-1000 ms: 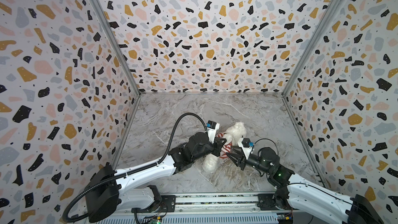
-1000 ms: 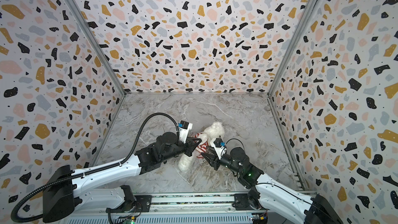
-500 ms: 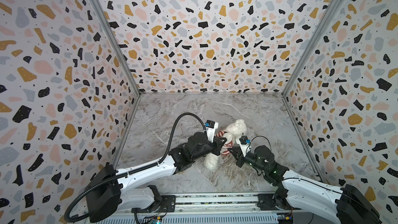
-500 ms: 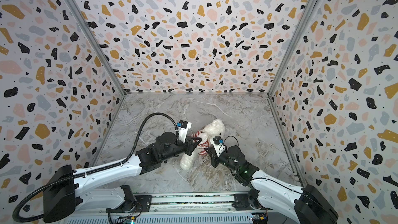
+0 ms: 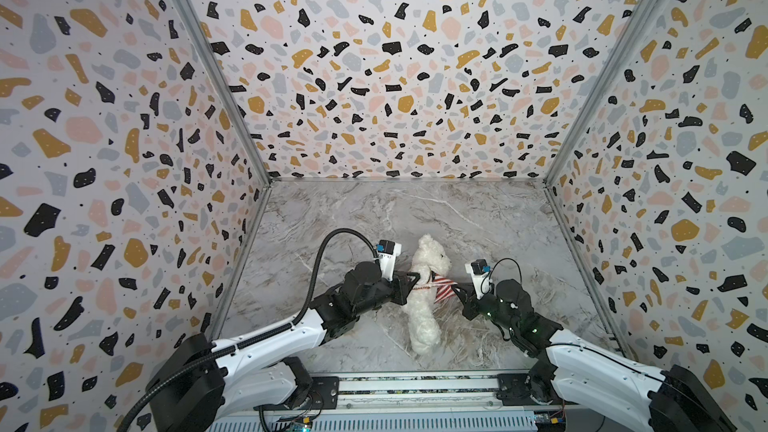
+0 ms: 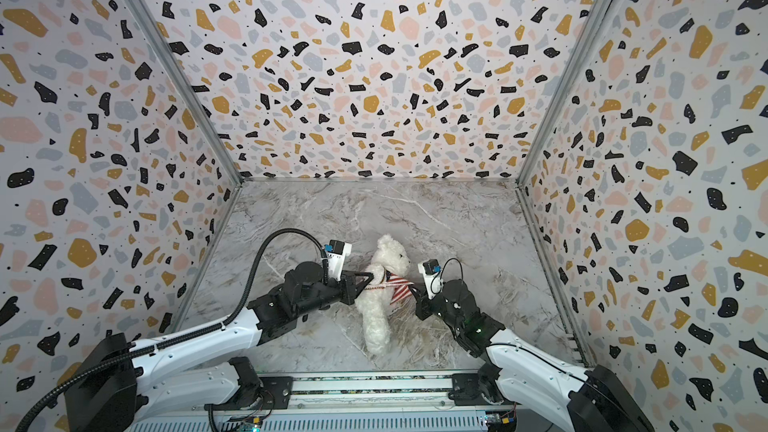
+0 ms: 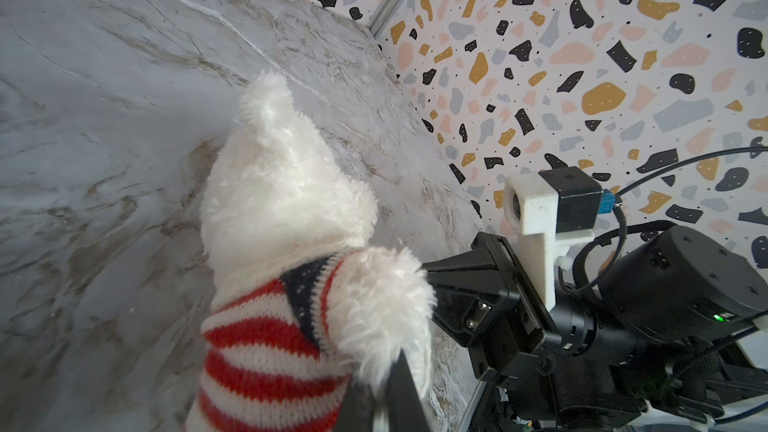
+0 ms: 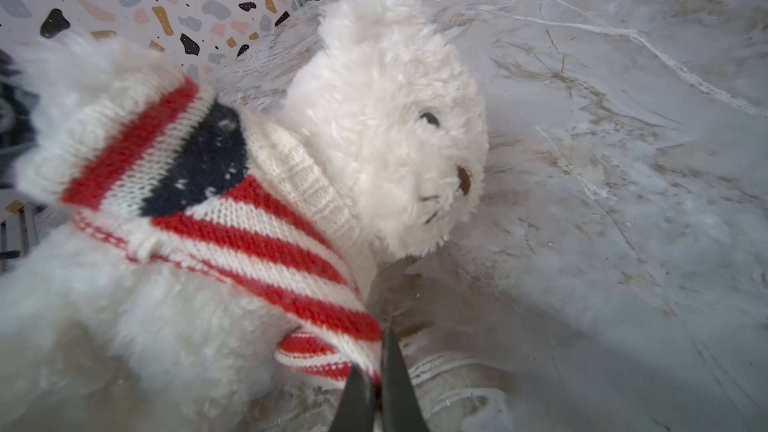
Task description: Dress the teddy bear
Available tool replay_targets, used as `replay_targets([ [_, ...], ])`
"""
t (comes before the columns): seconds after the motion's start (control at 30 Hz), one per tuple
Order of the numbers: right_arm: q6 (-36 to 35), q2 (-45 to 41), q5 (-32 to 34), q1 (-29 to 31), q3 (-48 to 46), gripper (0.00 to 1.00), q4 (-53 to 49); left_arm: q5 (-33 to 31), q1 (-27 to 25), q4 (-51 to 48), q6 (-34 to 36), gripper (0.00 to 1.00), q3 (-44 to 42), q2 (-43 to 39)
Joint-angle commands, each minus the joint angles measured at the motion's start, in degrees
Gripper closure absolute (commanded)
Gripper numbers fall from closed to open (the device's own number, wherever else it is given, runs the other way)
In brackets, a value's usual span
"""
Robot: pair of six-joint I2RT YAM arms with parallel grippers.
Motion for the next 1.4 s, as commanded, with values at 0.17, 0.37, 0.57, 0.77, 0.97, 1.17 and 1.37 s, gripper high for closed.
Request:
replay_targets([
  [0.17, -4.7, 0.4, 7.1, 5.0, 4.0, 1.00, -4.1, -0.9, 1.4, 8.4, -1.6, 1.00, -5.3, -0.2],
  [0.37, -9.7, 9.8, 2.2, 14.3, 8.1, 1.00, 3.7, -3.5, 2.0, 12.0, -2.8, 0.93, -9.2, 2.7],
  [0.57, -9.8, 22.0, 3.6, 19.2, 11.5, 1.00, 4.2, -5.9, 3.8, 7.6, -1.7, 0.84, -11.5, 0.7],
  [0.77, -8.9, 24.7, 3.0, 20.0, 10.9, 1.00, 5.1, -6.0, 5.2, 5.7, 0.0, 0.64, -12.6, -1.7],
  [0.97, -8.3, 25.9, 2.7, 20.5, 10.6, 1.00, 4.9, -5.0, 5.4, 4.1, 1.9, 0.62, -10.7, -0.7],
  [1.17, -7.6, 26.7, 2.5, 20.9, 9.9, 1.00, 5.5, -3.3, 5.4, 3.4, 3.2, 0.73, -9.1, 0.5],
  [1.37, -6.6, 25.8, 4.0, 21.1, 9.6, 1.00, 2.6, -5.6, 6.0, -0.5, 3.9, 1.00, -7.7, -0.9],
])
